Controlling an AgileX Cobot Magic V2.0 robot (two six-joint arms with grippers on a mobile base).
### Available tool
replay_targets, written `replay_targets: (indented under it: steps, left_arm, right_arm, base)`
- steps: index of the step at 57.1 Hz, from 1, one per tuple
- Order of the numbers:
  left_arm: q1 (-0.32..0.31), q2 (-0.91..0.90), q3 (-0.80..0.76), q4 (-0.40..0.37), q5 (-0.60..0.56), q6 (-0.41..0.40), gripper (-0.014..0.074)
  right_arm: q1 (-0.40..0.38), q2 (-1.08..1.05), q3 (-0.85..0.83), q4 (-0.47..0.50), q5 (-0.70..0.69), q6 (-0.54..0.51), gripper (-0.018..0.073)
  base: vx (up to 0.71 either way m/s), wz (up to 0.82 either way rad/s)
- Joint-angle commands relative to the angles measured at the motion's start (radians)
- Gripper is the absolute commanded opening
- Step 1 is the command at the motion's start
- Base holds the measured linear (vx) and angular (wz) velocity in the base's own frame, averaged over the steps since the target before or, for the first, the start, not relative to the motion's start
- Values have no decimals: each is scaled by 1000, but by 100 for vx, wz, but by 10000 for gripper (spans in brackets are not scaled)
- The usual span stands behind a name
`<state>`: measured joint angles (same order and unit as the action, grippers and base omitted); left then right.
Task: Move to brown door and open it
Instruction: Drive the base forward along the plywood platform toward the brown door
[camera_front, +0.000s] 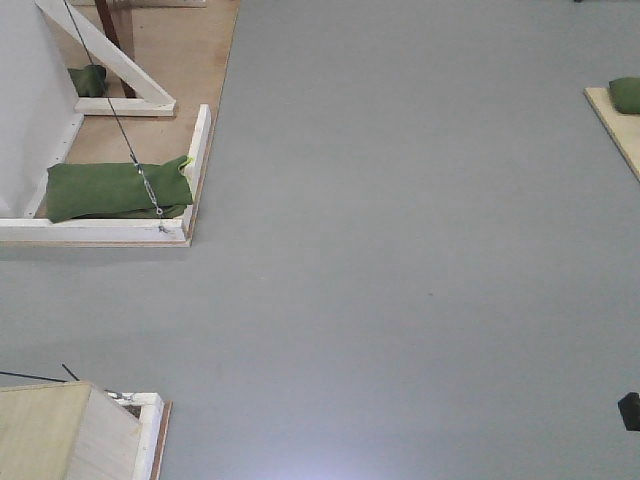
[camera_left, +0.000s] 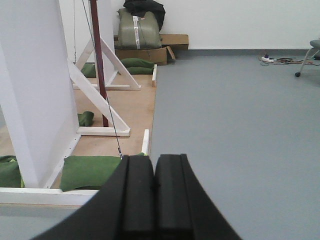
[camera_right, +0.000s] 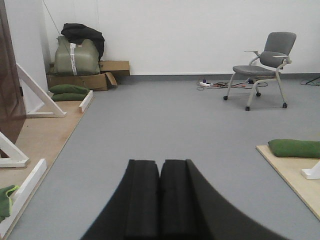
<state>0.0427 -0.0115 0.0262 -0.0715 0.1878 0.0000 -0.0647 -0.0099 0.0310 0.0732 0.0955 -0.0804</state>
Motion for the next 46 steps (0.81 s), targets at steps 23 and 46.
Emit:
replay_targets:
  steps: [23, 46]
  left_arm:
    - [0, -15, -28, 1, -81, -16, -3]
    - [0, -14, -28, 1, -81, -16, -3]
  right_arm:
    - [0, -12, 5, -7, -77, -5, 0]
    - [0, -12, 5, -7, -77, -5, 0]
  base:
    - [0, 0]
    - [0, 0]
